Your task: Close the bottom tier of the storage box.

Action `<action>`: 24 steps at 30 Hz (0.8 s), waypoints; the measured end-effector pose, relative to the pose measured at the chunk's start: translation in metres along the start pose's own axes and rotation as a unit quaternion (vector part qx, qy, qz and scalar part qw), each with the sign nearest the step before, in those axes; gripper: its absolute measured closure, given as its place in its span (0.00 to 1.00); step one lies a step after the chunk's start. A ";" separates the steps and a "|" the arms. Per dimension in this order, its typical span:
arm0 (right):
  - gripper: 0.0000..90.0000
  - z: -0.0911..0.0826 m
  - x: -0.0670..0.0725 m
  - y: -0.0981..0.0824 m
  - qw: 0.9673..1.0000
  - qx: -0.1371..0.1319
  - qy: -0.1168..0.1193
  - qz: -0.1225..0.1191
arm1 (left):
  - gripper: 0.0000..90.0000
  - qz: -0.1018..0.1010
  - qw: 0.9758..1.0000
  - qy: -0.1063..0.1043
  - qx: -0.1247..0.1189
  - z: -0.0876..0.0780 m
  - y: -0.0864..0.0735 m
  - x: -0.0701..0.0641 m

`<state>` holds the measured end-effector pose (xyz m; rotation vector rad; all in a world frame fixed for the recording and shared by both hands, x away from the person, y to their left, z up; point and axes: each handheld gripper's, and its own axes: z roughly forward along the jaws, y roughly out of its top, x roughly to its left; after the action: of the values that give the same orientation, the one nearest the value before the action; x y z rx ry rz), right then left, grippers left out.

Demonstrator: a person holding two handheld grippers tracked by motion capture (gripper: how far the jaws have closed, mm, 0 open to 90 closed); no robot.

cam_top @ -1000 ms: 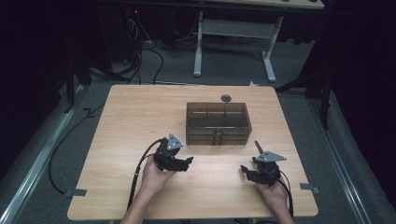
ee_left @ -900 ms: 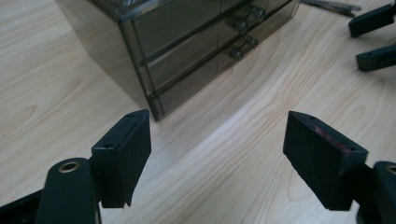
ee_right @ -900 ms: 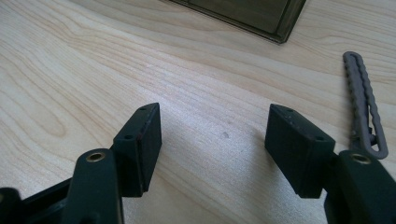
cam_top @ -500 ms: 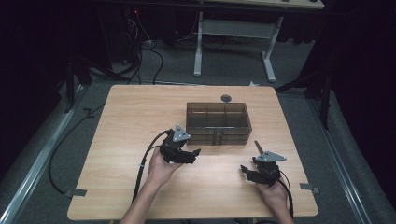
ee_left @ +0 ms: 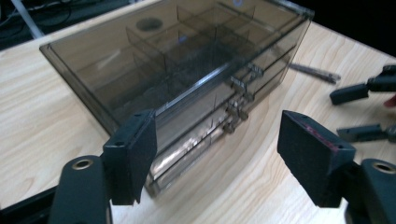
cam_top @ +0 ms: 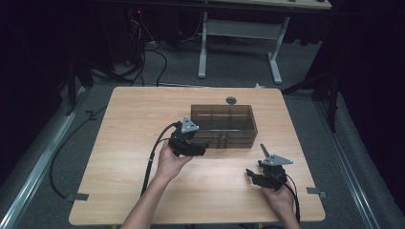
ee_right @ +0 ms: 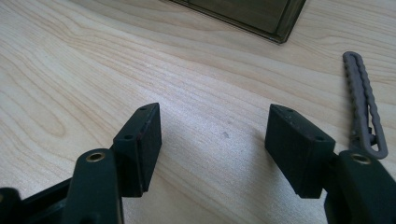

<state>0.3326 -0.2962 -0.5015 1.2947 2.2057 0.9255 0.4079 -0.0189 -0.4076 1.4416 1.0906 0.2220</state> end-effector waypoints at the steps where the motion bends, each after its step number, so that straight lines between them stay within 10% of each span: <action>1: 0.41 0.000 0.000 0.000 1.000 0.000 0.000 0.000 | 0.33 0.000 1.000 0.001 -0.001 0.002 0.001 0.000; 24: 0.41 0.000 0.000 0.000 1.000 -0.001 -0.001 0.000 | 0.41 0.023 0.999 0.027 -0.009 0.046 0.016 0.000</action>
<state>0.3326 -0.2962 -0.5016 1.2943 2.2030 0.9259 0.4476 -0.0466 -0.4048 1.4532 1.0982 0.3041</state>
